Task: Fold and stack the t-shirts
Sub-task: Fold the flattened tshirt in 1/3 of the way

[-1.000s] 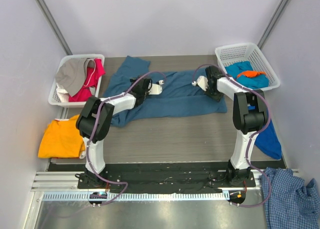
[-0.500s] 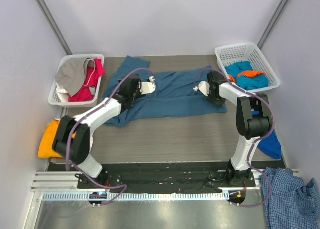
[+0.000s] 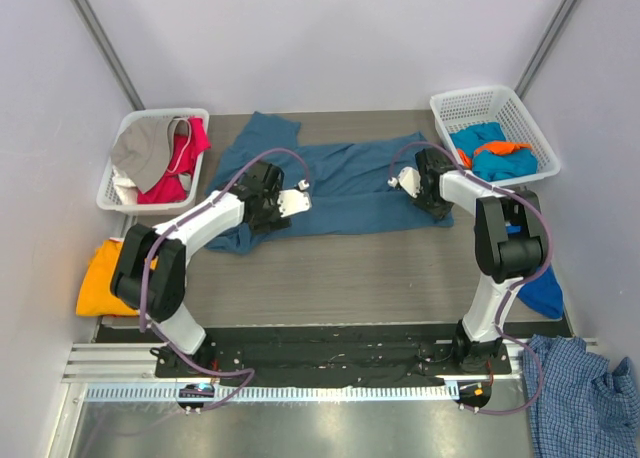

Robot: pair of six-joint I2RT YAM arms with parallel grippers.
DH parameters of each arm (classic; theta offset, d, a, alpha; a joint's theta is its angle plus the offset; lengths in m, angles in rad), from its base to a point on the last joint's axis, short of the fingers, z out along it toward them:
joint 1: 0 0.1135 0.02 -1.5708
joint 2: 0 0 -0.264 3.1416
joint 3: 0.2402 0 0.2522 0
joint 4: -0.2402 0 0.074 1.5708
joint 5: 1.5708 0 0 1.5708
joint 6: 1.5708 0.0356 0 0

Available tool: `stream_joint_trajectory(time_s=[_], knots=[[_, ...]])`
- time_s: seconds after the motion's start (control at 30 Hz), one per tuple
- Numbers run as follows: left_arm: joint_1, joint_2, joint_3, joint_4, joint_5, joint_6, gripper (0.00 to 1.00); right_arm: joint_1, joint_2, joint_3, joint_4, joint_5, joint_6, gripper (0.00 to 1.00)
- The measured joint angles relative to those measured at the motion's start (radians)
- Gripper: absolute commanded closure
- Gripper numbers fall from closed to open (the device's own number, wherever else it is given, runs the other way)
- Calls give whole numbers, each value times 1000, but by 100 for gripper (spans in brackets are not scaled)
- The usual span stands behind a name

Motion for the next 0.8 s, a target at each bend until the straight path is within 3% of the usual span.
stream_joint_trajectory(time_s=[0.57,0.67,0.77,0.8], knots=[[55,165,142,-22,18,1,34,0,-8,-18,12,0,0,65],[66,186,154,-22,18,1,44,0,-8,-18,13,0,0,64],[79,201,170,-23,18,1,62,0,-8,-19,14,0,0,64],[82,205,174,-22,18,-1,74,0,-8,-19,15,0,0,65]])
